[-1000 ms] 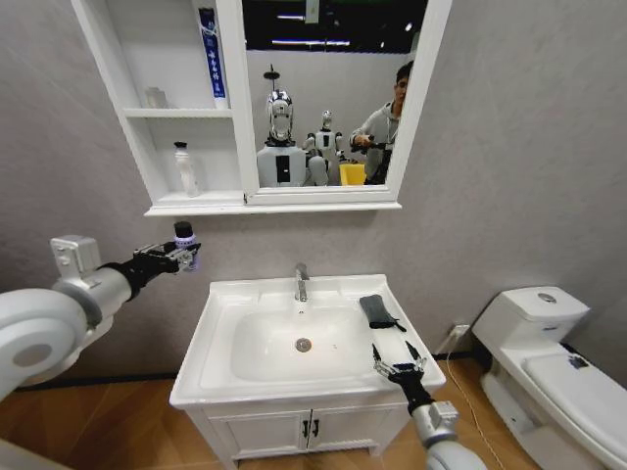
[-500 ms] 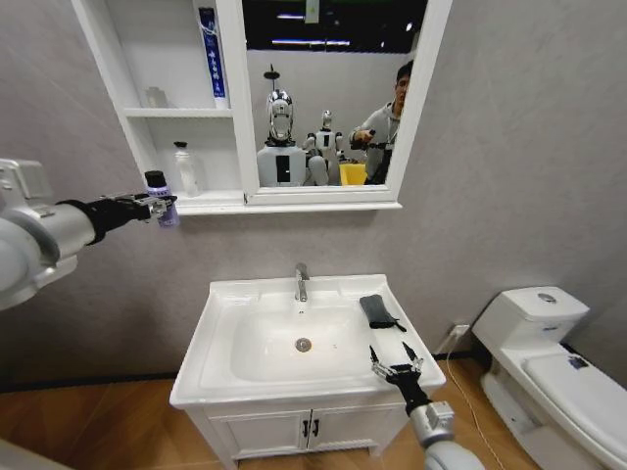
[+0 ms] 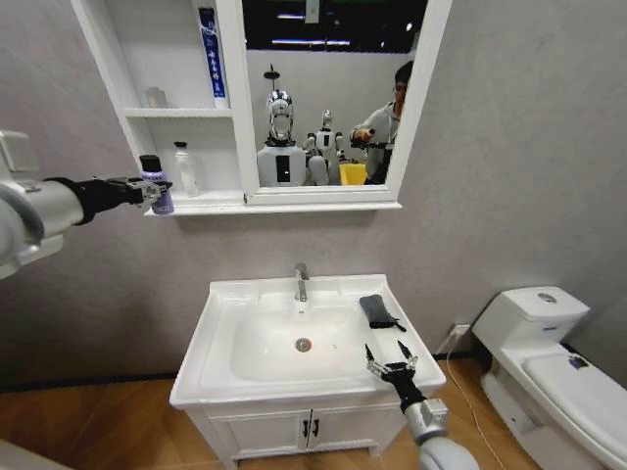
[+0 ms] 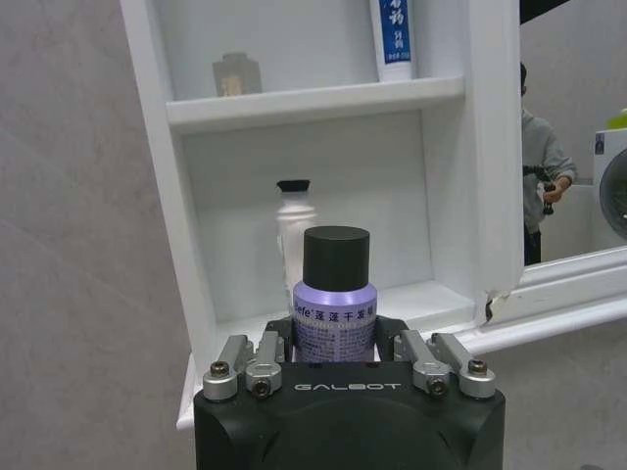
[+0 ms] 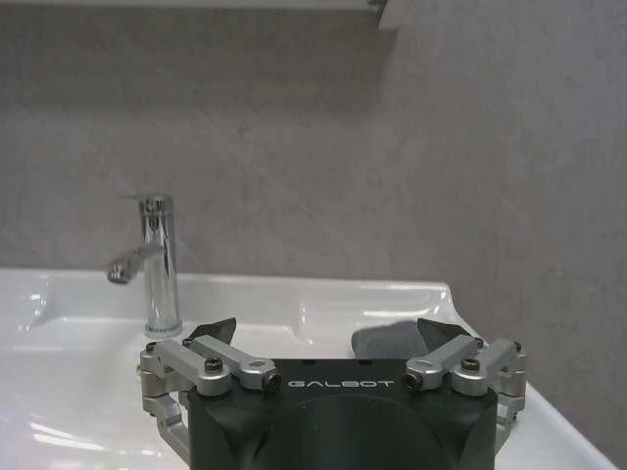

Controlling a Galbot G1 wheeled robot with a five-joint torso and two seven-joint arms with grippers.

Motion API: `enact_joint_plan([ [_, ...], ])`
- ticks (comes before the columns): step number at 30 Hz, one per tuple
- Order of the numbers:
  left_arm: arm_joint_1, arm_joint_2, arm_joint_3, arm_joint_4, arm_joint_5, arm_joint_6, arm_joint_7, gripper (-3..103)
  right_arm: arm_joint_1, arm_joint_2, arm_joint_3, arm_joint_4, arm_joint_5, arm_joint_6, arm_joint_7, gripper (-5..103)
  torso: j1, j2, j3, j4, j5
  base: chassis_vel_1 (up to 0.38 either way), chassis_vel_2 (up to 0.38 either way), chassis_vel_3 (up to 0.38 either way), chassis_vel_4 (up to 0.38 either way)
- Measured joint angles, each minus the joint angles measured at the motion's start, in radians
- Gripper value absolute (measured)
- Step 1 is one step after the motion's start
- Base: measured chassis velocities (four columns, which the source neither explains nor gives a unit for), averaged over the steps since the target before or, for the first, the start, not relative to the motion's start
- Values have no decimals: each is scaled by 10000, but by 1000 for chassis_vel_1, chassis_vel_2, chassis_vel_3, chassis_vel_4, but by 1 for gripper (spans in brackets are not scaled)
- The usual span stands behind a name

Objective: Move facial cleanser and shampoo from washbasin to cabinet, then wipe washbasin with towel.

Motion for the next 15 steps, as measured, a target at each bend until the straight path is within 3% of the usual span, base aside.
enact_joint_plan([
  [5, 46, -383, 89, -21, 239, 36, -134, 43, -29, -238, 60, 785, 145, -227, -59, 100, 0, 0, -1, 3, 10, 0, 0, 0, 0],
  [6, 25, -642, 302, -2, 614, -35, -99, 43, -202, -300, 49, 1029, 183, -307, -59, 100, 0, 0, -1, 5, 11, 0, 0, 0, 0],
  [8, -304, -1390, 1137, 60, 1641, -153, 64, 43, -819, -300, 98, 1513, 248, -337, -52, 100, 0, 0, 0, 2, 8, 0, 0, 0, 0],
  [9, -304, -1390, 1137, 60, 1641, -153, 64, 43, -819, -300, 98, 1513, 248, -337, -52, 100, 0, 0, 0, 2, 8, 0, 0, 0, 0],
  [11, -931, -2390, 2376, 82, 2624, -141, 189, 43, -1442, -182, 243, 1846, 236, -289, -25, 100, -1, 1, -1, -5, 3, 0, 0, 0, 0],
  [12, -931, -2390, 2376, 82, 2624, -141, 189, 43, -1442, -182, 243, 1846, 236, -289, -25, 100, -1, 1, -1, -5, 3, 0, 0, 0, 0],
  [14, -1829, -3738, 3974, 260, 3676, -23, 285, 43, -1727, -68, 394, 1865, 88, -184, 41, 100, -1, 2, -1, -4, 0, 0, 0, 0, 0],
  [15, -1829, -3738, 3974, 260, 3676, -23, 285, 43, -1727, -68, 394, 1865, 88, -184, 41, 100, -1, 2, -1, -4, 0, 0, 0, 0, 0],
])
